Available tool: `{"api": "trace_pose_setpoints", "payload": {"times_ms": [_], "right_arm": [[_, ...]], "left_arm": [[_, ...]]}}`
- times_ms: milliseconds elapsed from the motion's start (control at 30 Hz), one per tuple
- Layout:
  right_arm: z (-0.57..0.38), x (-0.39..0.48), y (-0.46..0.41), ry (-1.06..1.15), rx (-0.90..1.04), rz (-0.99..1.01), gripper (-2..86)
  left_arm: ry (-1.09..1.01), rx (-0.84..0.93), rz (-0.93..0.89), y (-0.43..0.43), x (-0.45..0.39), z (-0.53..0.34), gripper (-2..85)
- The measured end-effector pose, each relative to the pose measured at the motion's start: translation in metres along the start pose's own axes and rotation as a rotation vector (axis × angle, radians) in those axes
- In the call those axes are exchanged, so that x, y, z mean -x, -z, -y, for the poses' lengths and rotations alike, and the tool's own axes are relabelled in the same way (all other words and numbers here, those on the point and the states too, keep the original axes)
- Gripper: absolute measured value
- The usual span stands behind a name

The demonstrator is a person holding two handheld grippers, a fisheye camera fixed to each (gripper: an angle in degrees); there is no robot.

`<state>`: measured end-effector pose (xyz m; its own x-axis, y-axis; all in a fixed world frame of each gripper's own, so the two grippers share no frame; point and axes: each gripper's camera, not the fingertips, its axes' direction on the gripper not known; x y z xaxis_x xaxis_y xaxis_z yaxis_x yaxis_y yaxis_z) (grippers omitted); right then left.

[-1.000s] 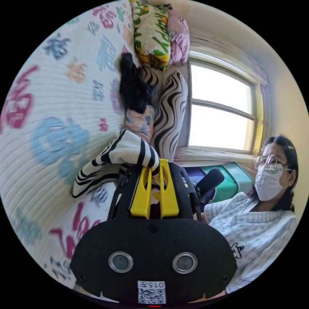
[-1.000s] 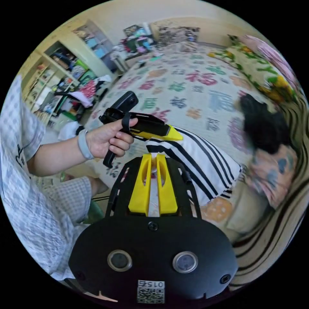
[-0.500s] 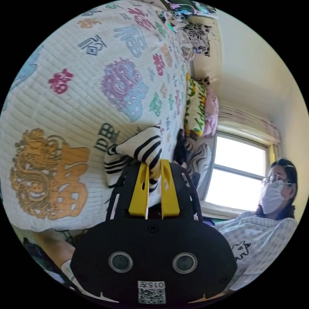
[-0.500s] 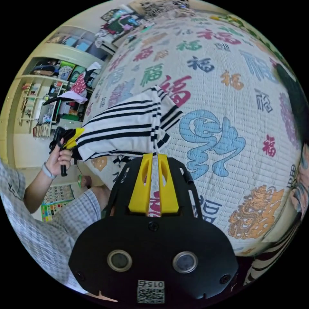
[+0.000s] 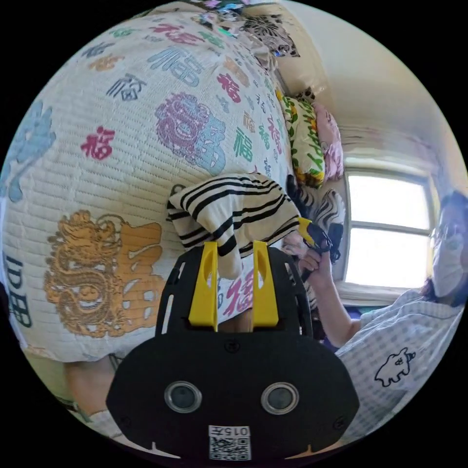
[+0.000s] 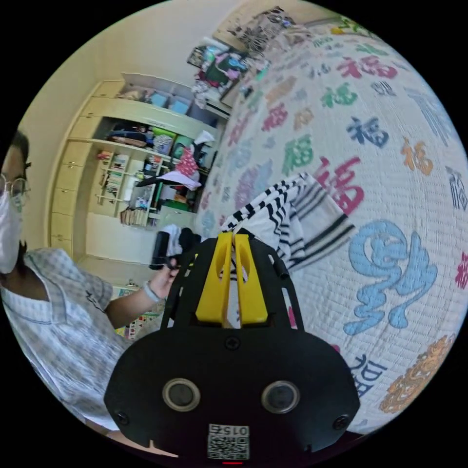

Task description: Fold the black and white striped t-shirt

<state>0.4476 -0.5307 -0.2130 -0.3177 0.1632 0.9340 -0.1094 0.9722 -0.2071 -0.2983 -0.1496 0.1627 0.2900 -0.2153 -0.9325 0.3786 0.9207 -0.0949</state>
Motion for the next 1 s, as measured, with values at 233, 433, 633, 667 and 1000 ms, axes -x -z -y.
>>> {"api": "trace_pose_setpoints", "payload": {"times_ms": [233,433,633,667,1000], "right_arm": [[0.016,0.059,0.007,0.279,-0.126,0.184,-0.9],[-0.049,0.112,0.034,0.495,-0.355,0.164,-0.5],[-0.138,0.161,0.042,0.475,-0.457,0.073,-0.4],[-0.151,0.174,0.041,0.493,-0.444,0.06,-0.4],[-0.177,0.094,-0.029,0.093,-0.384,-0.266,0.3]], "left_arm": [[-0.187,-0.169,-0.351,0.113,-0.057,-0.026,0.1],[-0.439,-0.189,-0.464,0.199,-0.119,-0.071,-0.3],[-0.417,-0.238,-0.669,0.25,-0.156,-0.118,-0.2],[-0.427,-0.241,-0.67,0.254,-0.162,-0.121,-0.2],[-0.34,-0.047,-0.224,0.191,-0.191,-0.098,5.8]]}}
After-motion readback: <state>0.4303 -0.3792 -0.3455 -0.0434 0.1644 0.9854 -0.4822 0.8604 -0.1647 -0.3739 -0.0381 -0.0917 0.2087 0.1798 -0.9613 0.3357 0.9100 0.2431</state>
